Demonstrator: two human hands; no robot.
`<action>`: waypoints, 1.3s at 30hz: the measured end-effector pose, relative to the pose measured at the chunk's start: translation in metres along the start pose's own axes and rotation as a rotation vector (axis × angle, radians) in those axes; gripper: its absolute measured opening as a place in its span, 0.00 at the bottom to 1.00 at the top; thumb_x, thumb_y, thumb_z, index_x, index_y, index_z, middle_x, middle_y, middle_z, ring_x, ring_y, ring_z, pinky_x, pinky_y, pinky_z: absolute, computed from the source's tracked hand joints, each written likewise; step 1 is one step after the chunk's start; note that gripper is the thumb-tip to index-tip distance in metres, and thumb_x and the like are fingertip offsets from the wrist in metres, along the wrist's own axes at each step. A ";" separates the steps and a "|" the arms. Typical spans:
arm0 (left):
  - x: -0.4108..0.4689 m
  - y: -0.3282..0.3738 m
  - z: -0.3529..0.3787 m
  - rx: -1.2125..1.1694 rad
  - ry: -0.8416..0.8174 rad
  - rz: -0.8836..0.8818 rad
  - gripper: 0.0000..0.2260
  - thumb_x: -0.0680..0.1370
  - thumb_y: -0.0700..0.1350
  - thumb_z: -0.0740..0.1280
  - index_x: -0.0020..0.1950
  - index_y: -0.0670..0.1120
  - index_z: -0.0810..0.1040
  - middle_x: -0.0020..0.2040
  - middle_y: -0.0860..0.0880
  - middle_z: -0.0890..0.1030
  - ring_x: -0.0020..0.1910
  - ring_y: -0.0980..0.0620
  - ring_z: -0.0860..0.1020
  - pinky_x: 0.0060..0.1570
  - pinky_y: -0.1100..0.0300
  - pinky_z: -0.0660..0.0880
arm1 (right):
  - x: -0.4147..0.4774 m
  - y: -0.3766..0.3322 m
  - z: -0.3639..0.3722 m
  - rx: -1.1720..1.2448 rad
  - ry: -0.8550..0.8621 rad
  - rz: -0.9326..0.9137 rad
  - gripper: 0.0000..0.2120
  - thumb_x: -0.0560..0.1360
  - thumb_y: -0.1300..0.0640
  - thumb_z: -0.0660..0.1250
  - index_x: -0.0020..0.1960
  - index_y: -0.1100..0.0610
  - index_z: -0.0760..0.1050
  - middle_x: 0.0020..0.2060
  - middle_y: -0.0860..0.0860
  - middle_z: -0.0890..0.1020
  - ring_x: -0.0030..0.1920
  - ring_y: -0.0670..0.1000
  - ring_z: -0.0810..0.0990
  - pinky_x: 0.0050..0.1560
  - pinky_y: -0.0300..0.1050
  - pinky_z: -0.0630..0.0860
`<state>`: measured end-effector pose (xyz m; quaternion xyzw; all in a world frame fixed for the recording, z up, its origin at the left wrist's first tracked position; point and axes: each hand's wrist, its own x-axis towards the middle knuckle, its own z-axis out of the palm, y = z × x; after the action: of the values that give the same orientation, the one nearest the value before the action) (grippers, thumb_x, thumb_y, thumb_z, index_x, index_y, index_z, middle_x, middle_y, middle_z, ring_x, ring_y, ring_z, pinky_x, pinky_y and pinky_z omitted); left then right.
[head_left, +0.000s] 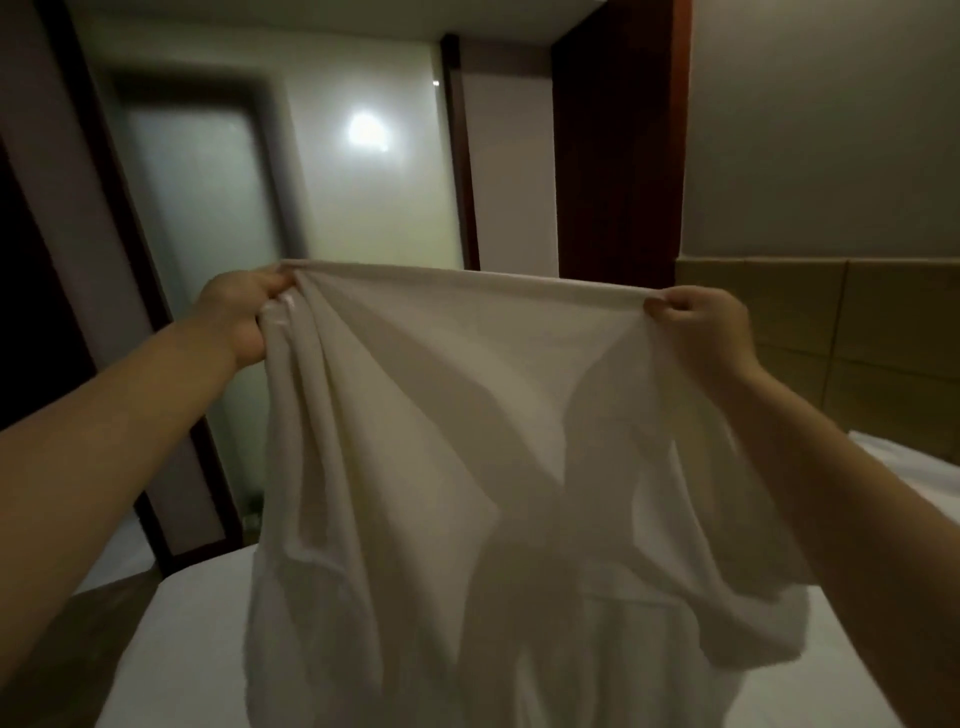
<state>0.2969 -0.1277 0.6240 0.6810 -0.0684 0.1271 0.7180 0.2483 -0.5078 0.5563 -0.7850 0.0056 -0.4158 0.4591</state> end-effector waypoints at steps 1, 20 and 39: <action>0.000 0.002 -0.001 -0.016 0.015 -0.018 0.24 0.81 0.36 0.54 0.30 0.43 0.82 0.28 0.49 0.82 0.29 0.54 0.81 0.39 0.56 0.78 | 0.007 -0.007 -0.007 0.024 -0.018 -0.004 0.09 0.77 0.58 0.66 0.52 0.61 0.82 0.37 0.52 0.79 0.38 0.49 0.74 0.34 0.38 0.70; -0.137 -0.076 0.163 0.922 -0.473 0.265 0.11 0.68 0.66 0.67 0.46 0.64 0.76 0.43 0.61 0.79 0.45 0.60 0.76 0.44 0.60 0.74 | -0.081 -0.035 -0.007 -0.026 -0.643 0.047 0.06 0.70 0.60 0.71 0.37 0.50 0.82 0.32 0.47 0.81 0.35 0.42 0.78 0.38 0.33 0.74; -0.154 -0.106 0.178 1.009 -0.757 0.099 0.05 0.72 0.48 0.70 0.38 0.50 0.83 0.36 0.51 0.79 0.35 0.61 0.74 0.38 0.64 0.70 | -0.138 0.044 -0.041 -0.175 -0.672 -0.034 0.13 0.71 0.44 0.68 0.37 0.53 0.80 0.29 0.49 0.78 0.33 0.48 0.75 0.33 0.46 0.72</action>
<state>0.1921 -0.3224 0.4915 0.9295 -0.2807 -0.0729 0.2280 0.1476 -0.5090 0.4449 -0.9144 -0.1232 -0.1397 0.3594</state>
